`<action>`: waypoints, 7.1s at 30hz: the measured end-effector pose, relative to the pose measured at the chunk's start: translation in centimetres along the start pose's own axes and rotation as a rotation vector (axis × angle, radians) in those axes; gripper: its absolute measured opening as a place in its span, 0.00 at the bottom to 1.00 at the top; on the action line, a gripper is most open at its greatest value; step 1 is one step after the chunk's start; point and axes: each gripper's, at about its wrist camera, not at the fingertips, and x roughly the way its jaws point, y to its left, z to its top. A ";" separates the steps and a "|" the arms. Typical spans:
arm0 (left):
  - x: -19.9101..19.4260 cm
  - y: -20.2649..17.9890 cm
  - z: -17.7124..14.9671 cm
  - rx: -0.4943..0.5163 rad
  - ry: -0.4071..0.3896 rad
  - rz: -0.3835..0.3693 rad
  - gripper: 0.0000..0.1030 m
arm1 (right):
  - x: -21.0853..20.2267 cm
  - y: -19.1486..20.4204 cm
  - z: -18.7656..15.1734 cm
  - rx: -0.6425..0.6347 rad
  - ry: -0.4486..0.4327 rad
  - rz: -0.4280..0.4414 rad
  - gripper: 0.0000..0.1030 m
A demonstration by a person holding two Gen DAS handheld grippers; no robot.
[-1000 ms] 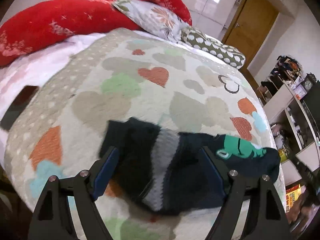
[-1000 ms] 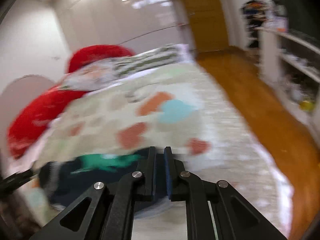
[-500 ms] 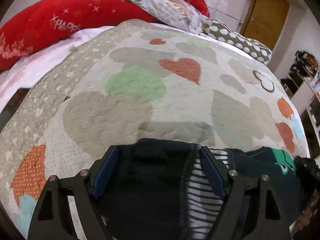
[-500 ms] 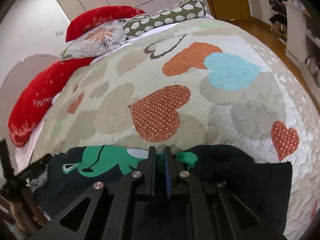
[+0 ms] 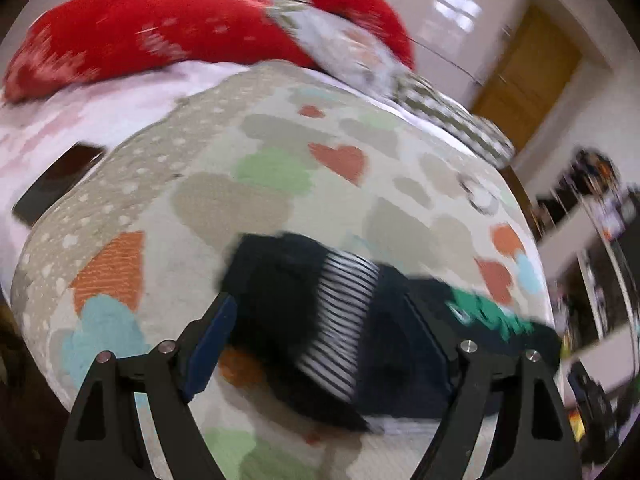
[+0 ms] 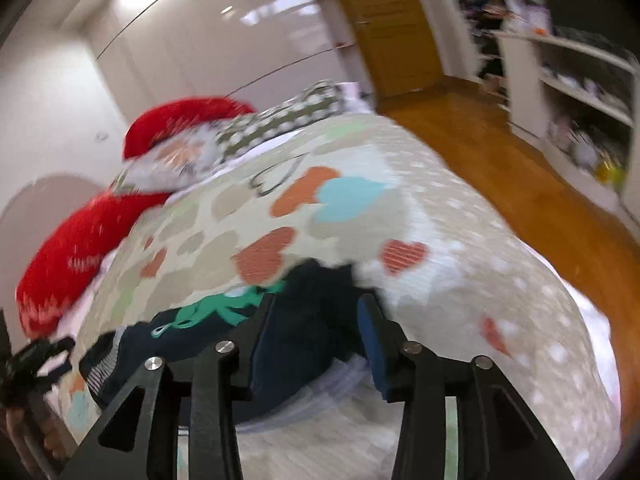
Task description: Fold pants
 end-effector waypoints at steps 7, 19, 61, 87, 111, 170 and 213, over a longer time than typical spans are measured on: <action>2.8 -10.3 -1.2 0.245 0.132 -0.117 0.80 | 0.1 -4.1 -1.7 0.097 0.064 0.022 0.48; 9.5 -30.8 -2.0 0.619 0.345 -0.343 0.81 | 1.8 -4.0 -3.0 0.126 0.080 0.172 0.63; 2.9 -4.1 -0.1 0.056 0.139 -0.297 0.62 | 8.1 16.3 -5.7 -0.489 0.339 0.385 0.44; 1.1 6.1 -3.5 -0.195 0.035 -0.072 0.78 | 9.8 15.5 -3.8 -0.256 0.335 0.323 0.32; 3.1 9.4 -5.5 -0.379 -0.002 -0.351 0.65 | 15.7 37.7 -6.3 -0.753 0.760 0.351 0.78; 4.4 -6.7 -7.7 0.043 0.226 -0.319 0.41 | 7.0 11.6 -1.9 -0.313 0.411 0.267 0.54; 4.3 -6.1 -7.7 0.008 0.237 -0.207 0.51 | 8.9 8.2 -2.6 -0.021 0.411 0.370 0.29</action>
